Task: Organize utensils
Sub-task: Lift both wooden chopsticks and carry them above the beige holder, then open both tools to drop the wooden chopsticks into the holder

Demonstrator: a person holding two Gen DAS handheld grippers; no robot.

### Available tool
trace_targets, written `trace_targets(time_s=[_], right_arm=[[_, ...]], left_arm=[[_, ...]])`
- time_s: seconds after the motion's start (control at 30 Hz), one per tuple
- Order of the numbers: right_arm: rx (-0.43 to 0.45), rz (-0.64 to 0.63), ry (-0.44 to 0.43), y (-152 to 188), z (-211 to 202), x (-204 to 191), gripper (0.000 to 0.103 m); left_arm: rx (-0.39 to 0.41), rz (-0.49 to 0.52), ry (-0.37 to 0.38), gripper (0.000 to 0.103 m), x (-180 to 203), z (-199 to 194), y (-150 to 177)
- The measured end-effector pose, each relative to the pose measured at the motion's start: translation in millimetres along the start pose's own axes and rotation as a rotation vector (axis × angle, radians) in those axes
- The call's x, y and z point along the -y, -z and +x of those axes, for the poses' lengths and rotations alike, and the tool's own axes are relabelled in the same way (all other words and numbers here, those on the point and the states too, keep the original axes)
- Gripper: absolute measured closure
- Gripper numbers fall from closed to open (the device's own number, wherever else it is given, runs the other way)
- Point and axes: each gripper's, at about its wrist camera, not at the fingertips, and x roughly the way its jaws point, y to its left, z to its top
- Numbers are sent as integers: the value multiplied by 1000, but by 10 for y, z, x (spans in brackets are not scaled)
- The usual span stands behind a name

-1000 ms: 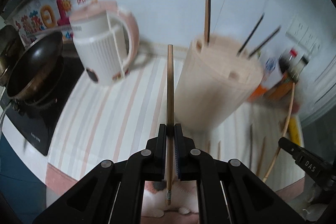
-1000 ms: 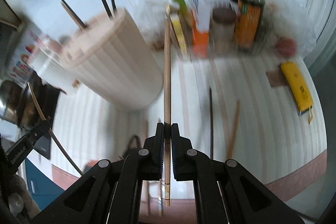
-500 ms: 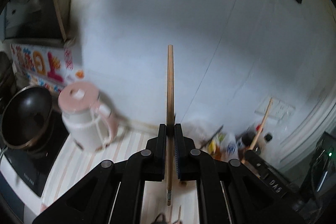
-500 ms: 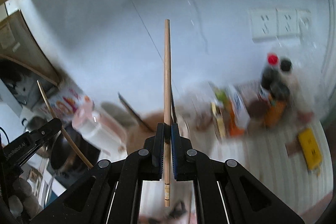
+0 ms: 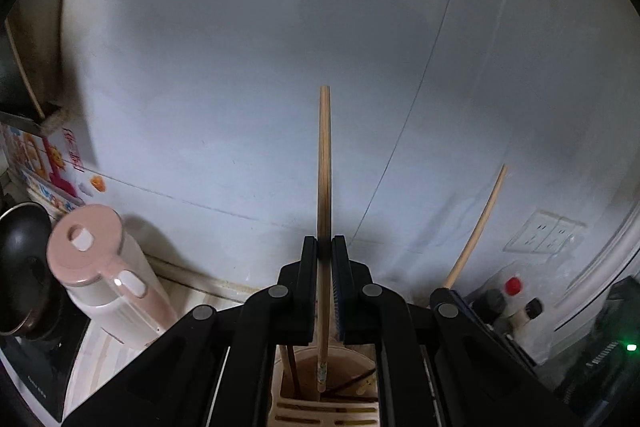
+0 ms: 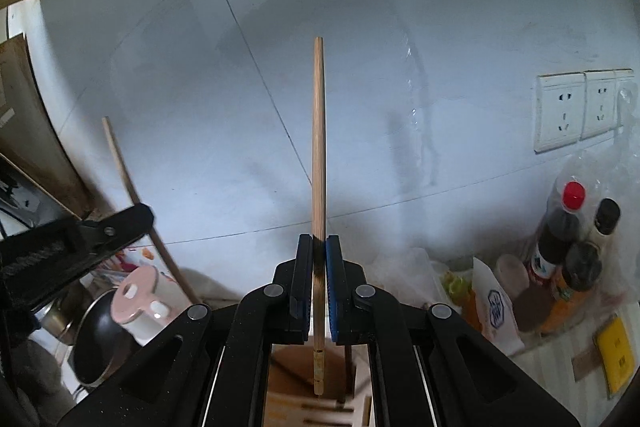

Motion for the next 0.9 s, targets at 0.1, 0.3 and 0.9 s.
trace_targets(time_s=[0.1,0.3,0.9], right_arm=[[-9,-6,-2,75,105,24,97],[-20,-31,15,191,143,76,96],[-127,40,121,-16,-954,314,45]], left_arm=[[-29,13,-9,99,7,188,101],[-93,18,-5,98,-27,337,229],[-124,10,-159,0,-395,-858,494]])
